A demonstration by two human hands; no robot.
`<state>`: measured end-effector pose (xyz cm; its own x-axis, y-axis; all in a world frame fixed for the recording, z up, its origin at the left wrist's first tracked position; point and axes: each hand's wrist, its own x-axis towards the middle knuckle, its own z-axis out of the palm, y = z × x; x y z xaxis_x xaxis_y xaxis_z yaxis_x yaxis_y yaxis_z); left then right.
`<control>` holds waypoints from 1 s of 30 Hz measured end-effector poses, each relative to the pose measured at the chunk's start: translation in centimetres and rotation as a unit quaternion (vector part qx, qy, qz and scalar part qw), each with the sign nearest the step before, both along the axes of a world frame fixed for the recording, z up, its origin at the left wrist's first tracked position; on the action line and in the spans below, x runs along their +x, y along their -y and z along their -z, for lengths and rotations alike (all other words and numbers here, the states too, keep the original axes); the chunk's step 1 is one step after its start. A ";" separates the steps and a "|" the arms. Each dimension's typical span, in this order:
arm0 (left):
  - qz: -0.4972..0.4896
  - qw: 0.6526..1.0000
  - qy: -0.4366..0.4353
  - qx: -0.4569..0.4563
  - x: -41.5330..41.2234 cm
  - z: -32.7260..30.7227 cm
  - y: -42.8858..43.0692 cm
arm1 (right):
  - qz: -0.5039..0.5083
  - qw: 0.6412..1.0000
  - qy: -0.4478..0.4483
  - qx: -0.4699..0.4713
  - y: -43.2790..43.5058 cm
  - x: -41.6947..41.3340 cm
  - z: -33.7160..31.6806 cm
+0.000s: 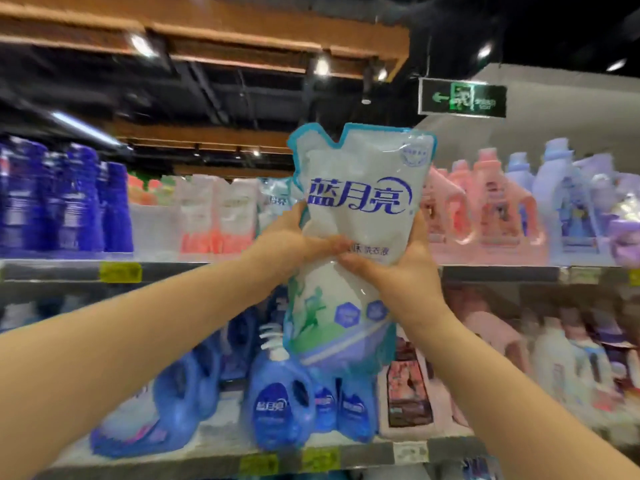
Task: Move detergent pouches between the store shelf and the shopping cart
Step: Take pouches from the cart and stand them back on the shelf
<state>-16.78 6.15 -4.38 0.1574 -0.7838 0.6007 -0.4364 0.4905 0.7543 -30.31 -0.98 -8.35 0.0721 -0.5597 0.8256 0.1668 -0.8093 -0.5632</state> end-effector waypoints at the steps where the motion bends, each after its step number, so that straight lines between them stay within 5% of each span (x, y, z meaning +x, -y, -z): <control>1: -0.011 1.000 0.004 -0.001 1.6 -0.6 0.3 | -0.013 1.000 0.005 0.001 0.6 1.9 -0.5; 11: -0.111 0.991 0.033 -0.061 12.7 -7.9 8.7 | -0.079 0.994 -0.023 -0.077 11.4 14.3 -10.0; 18: -0.131 0.990 -0.028 -0.047 18.0 -12.0 19.1 | -0.059 0.988 -0.096 -0.107 21.7 19.9 -15.5; 30: -0.181 0.979 -0.088 -0.012 26.0 -8.0 29.8 | -0.073 0.985 -0.156 0.005 31.3 27.5 -10.9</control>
<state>9.25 -23.67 3.58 0.5252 -0.6442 0.5561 -0.4483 0.3460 0.8242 -2.82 -32.29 2.52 0.4023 -0.5327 0.7446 0.0991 -0.7832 -0.6139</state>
